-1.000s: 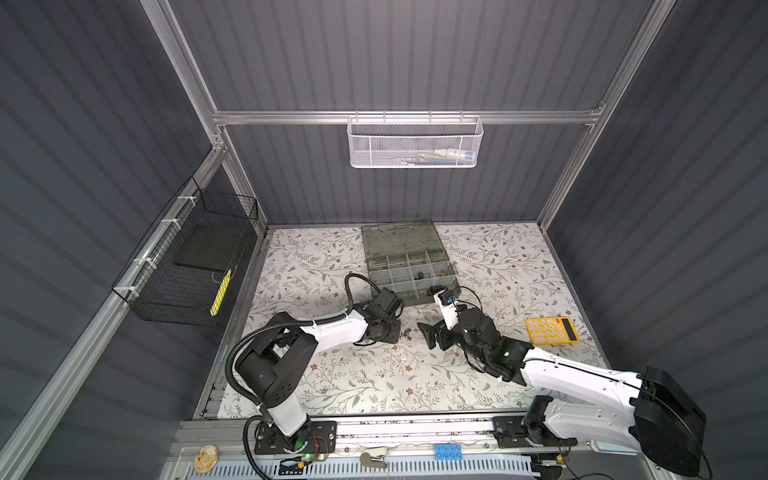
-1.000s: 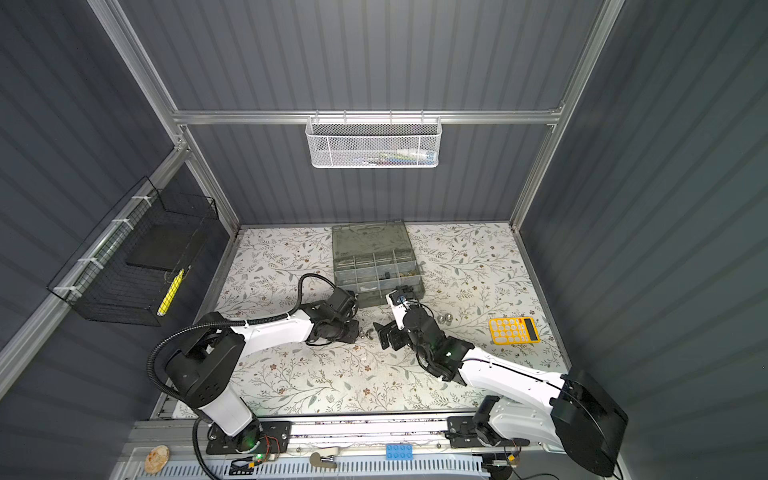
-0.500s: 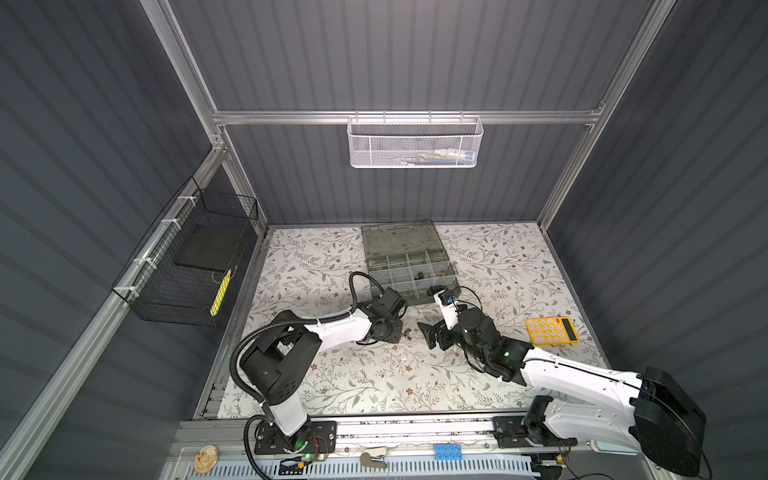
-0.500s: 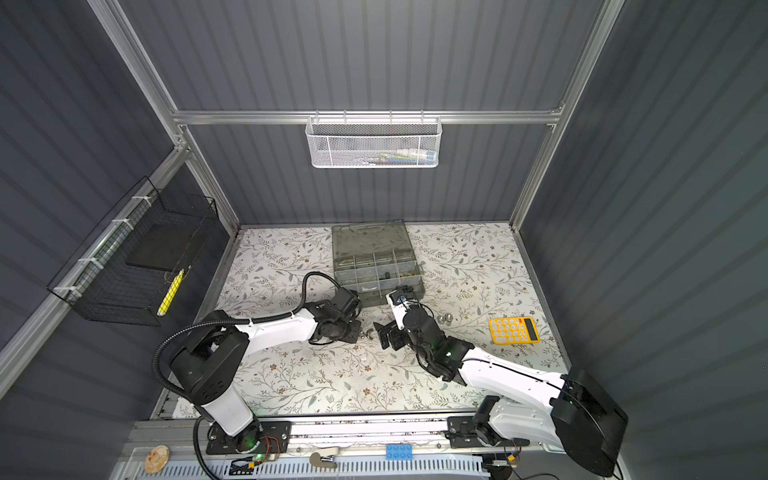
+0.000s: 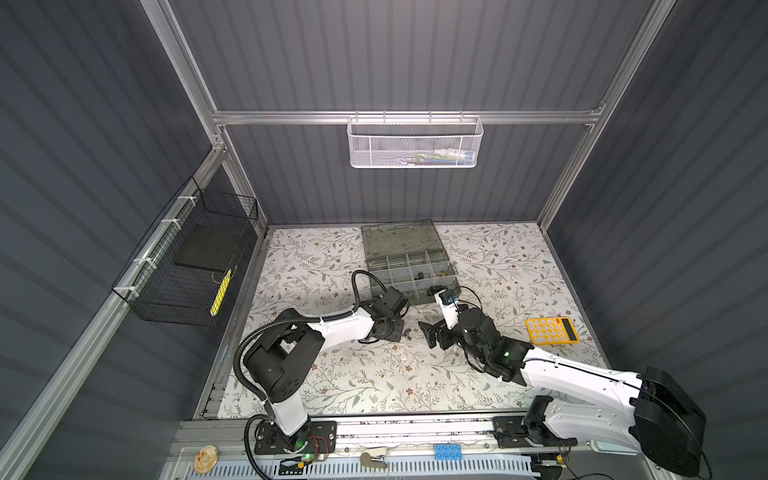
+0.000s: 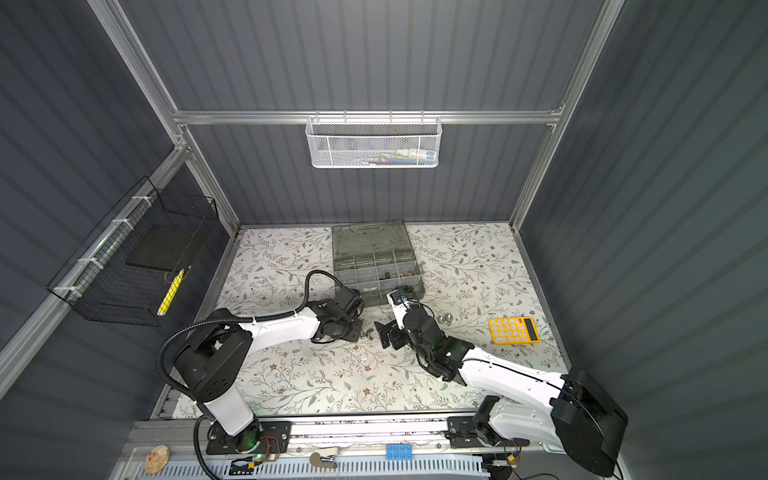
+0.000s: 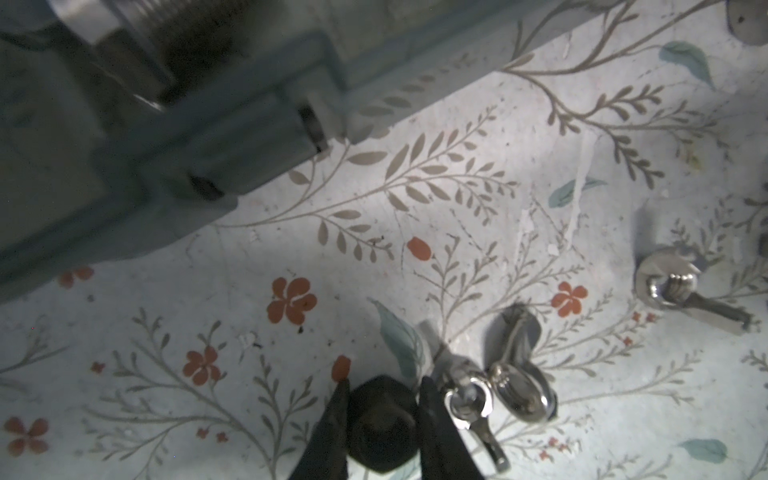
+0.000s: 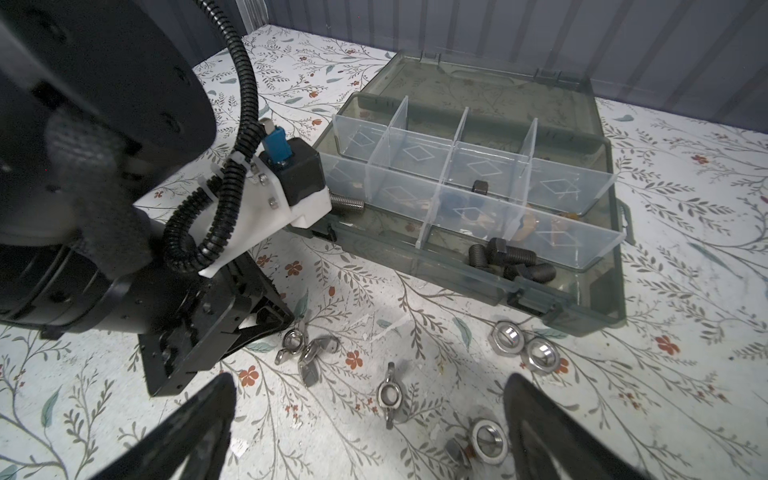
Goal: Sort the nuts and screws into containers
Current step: 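Lift the black hex nut with the left gripper over the box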
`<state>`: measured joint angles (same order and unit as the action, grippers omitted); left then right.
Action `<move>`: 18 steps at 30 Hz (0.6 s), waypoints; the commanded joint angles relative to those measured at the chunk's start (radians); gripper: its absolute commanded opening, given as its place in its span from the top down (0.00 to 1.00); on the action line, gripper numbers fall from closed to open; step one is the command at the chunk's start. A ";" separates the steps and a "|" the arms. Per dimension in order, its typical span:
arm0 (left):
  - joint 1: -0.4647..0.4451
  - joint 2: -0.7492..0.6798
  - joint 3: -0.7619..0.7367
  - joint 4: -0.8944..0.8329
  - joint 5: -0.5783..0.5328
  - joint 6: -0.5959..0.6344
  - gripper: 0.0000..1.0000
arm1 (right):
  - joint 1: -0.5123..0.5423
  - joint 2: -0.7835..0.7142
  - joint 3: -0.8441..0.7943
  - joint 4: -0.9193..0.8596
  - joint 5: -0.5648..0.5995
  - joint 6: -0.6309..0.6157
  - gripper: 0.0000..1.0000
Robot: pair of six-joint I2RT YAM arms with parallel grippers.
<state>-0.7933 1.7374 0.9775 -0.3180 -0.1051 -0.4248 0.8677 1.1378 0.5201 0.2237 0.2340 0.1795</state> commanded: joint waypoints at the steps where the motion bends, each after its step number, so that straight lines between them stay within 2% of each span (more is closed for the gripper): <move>1: -0.007 -0.001 -0.025 -0.064 0.007 0.011 0.73 | 0.007 -0.011 0.009 0.015 0.017 0.006 0.01; 13: -0.017 -0.017 -0.031 -0.081 -0.002 0.005 0.68 | 0.007 -0.002 0.013 0.012 0.022 0.005 0.01; 18: -0.020 -0.007 -0.031 -0.079 0.001 0.003 0.74 | 0.007 -0.002 0.012 0.012 0.023 0.005 0.01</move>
<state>-0.8055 1.7317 0.9730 -0.3283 -0.1123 -0.4252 0.8677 1.1378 0.5201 0.2241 0.2371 0.1791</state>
